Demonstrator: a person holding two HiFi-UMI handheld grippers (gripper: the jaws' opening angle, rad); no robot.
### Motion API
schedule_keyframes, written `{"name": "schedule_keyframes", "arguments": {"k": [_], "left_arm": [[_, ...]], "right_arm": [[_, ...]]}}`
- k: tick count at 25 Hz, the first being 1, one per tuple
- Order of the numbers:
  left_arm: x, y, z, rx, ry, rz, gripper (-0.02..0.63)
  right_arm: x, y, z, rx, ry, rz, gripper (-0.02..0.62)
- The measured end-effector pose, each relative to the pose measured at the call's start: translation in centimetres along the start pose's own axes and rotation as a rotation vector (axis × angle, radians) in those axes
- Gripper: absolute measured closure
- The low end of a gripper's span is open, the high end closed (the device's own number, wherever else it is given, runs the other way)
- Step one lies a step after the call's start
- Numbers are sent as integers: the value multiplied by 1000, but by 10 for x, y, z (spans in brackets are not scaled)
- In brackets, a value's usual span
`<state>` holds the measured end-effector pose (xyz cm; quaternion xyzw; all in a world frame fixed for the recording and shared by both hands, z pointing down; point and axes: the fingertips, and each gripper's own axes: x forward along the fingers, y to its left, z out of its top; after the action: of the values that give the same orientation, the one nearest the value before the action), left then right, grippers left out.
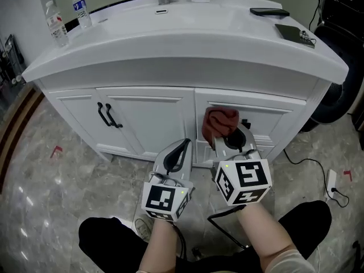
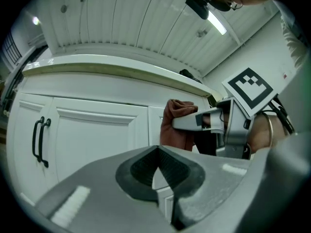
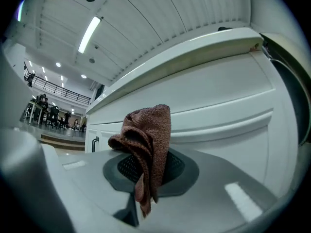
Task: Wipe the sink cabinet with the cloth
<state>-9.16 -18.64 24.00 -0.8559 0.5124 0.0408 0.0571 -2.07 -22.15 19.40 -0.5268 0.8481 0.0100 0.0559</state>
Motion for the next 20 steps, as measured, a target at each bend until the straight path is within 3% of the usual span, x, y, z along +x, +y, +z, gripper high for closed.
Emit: {"name": "schedule_keyframes", "arguments": {"k": [10,20], "left_arm": [[8,13,-16,-11,17,-6,606],[22,-19,-17,-23,12,-70,606]], "right_arm": [[30,15,13,-39,-15,58,517],[6,-23,14,-59,-1,-7,517]]}}
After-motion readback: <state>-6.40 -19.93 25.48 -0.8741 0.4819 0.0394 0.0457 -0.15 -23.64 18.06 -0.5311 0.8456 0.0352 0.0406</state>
